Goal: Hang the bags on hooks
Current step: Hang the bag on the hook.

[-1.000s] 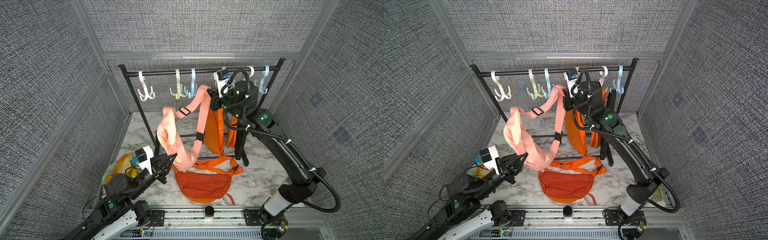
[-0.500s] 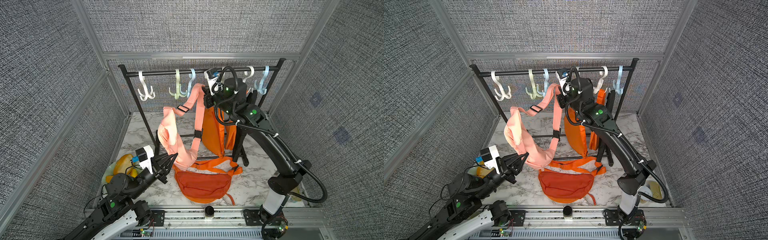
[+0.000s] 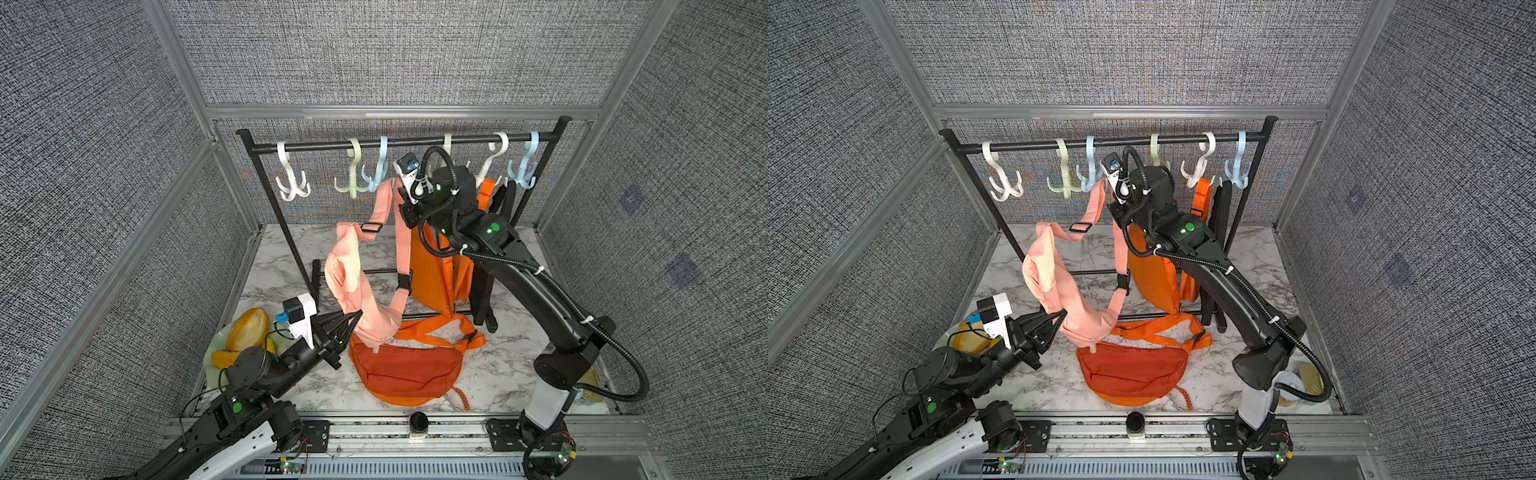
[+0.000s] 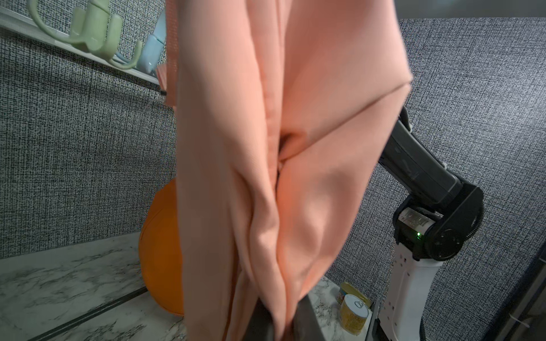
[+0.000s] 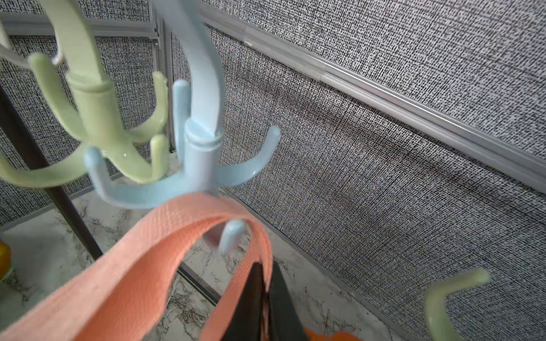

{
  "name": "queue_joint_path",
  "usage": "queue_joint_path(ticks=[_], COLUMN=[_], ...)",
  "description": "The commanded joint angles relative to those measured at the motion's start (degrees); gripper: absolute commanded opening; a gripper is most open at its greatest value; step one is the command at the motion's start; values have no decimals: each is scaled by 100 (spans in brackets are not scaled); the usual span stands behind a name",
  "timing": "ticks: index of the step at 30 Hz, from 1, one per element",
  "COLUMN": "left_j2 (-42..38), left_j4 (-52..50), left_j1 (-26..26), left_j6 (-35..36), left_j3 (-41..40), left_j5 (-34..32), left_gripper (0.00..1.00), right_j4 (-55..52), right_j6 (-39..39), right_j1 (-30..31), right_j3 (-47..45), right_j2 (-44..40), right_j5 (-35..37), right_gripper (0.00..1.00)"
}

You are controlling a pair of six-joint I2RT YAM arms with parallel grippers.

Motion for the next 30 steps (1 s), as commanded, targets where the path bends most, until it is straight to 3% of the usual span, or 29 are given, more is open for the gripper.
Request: queue_joint_path(ticks=[1,8,20,30], left_j2=[-14,5,123,465], left_j4=[486,810,2421,2565], left_j1=[3,0,3,-3], left_j6=[-251,-463,-1489,-1859], left_j3=[-164,-456,-1676,-1896], left_j5=[132,133,-96,-570], left_gripper=[0,0,0,0], right_j4=[207,407,554,567], right_j6=[-97,-92,-26,-28], right_j1=[7,5,17,4], right_j3=[-239,-740,-1384,-1661], right_j2=[-174,-512,-869,-1017], right_j5=[35,-38,-14,190], right_gripper=[10,11,11,11])
